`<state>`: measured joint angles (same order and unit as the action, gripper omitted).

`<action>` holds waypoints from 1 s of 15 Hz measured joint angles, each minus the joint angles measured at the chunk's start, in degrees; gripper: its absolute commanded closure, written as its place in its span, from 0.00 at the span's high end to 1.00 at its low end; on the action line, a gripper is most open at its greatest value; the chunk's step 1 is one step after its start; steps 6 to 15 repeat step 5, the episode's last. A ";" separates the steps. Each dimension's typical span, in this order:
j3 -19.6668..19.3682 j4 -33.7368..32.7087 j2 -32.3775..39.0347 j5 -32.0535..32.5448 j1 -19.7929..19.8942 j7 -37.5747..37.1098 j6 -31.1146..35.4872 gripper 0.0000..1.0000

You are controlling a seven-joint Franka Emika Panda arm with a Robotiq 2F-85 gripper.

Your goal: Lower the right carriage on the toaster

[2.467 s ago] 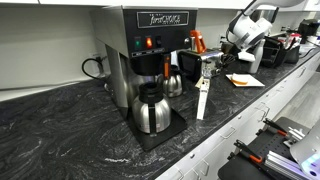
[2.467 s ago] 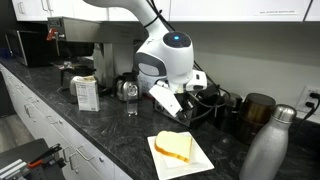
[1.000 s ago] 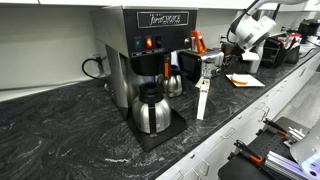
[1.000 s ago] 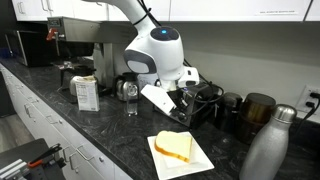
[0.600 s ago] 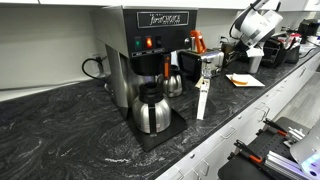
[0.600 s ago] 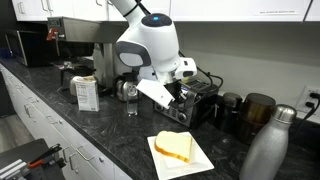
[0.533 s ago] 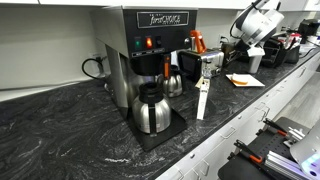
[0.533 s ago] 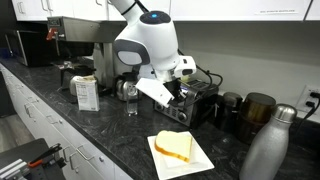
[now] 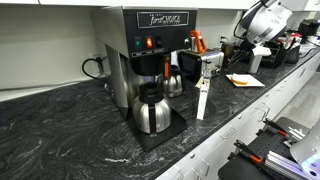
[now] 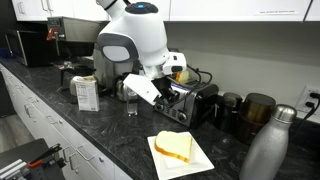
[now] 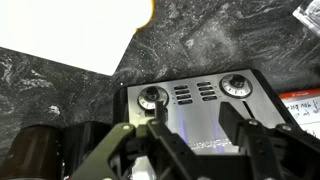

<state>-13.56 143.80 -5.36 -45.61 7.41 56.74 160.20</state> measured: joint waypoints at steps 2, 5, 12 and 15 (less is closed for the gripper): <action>0.00 0.30 -0.37 0.07 0.00 -0.15 0.00 0.62; 0.00 0.31 -0.36 0.07 0.00 -0.16 -0.01 0.62; 0.00 0.31 -0.36 0.07 0.00 -0.16 -0.01 0.62; 0.00 0.31 -0.36 0.07 0.00 -0.16 -0.01 0.62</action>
